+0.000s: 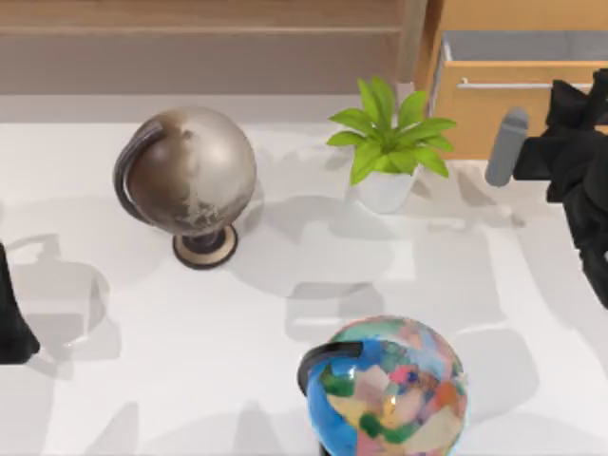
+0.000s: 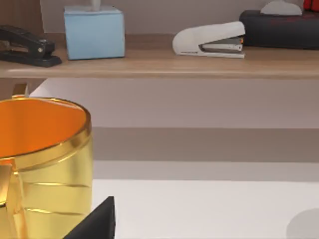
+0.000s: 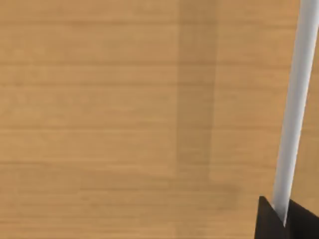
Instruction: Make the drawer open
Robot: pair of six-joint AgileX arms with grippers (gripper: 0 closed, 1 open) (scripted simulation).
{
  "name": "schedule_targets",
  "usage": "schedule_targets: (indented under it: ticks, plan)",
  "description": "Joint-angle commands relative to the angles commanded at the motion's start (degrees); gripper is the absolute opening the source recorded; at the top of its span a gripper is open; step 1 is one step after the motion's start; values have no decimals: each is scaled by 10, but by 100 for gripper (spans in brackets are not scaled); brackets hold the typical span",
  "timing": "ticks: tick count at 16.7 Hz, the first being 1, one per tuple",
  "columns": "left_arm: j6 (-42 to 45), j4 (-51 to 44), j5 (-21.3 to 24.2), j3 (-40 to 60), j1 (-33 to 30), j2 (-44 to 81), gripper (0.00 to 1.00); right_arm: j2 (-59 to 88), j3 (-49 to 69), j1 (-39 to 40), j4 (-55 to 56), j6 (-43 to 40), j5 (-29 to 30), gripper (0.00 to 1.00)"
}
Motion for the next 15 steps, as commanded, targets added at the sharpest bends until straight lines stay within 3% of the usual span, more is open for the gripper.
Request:
schedule_targets:
  ticks: [9, 15]
  plan:
    - [0, 0, 0, 0, 0, 0, 100, -55, -145, 27, 87, -1, 26, 0]
    - [0, 0, 0, 0, 0, 0, 100, -61, -157, 31, 101, 0, 33, 0]
